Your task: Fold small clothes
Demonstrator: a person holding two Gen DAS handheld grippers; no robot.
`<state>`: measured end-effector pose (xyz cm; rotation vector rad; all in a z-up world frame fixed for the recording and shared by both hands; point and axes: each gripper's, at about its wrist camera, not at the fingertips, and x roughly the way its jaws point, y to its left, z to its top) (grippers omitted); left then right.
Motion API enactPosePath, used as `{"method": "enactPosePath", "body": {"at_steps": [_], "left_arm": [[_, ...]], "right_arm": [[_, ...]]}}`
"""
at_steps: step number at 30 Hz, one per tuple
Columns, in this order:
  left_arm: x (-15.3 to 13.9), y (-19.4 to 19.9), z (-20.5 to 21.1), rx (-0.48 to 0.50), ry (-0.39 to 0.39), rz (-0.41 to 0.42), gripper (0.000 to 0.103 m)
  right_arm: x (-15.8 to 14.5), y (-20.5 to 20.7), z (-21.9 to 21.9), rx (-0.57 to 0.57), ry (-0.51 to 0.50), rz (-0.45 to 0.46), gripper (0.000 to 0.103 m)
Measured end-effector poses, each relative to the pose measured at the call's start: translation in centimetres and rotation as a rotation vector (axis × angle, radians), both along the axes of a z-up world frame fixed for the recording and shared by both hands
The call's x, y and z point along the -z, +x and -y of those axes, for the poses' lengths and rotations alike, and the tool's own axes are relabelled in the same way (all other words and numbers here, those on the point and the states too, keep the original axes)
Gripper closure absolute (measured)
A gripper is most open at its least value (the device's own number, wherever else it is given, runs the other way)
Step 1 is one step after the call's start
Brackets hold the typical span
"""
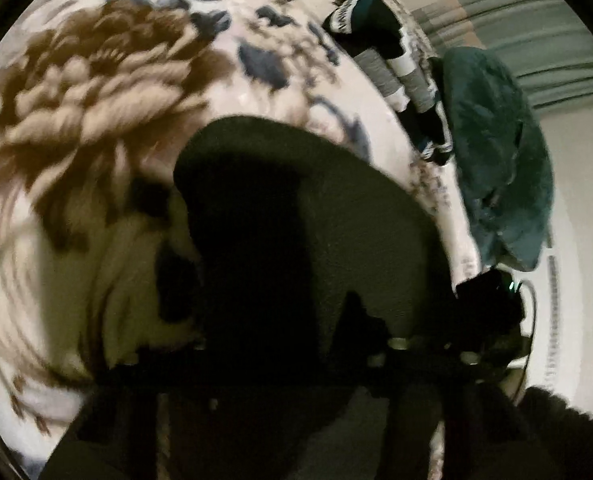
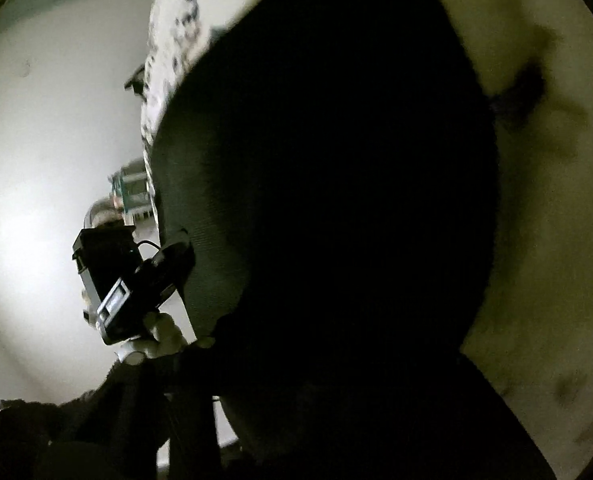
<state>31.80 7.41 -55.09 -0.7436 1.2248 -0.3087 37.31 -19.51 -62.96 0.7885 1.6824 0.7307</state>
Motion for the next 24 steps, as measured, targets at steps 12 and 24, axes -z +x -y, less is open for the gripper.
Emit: {"method": "enactPosePath", "body": {"at_steps": [12,24], "left_arm": [[3.1,1.9,0.8,0.123,-0.177,-0.076,0.038],[-5.1,7.2,3.4,0.195,-0.059,0.041,0.075]], "right_arm": [[1.4,-3.7,2.0,0.205,-0.033,-0.045,0.045],[-9.0,-0.1,0.6,0.278,-0.1,0.112,0.078]]}}
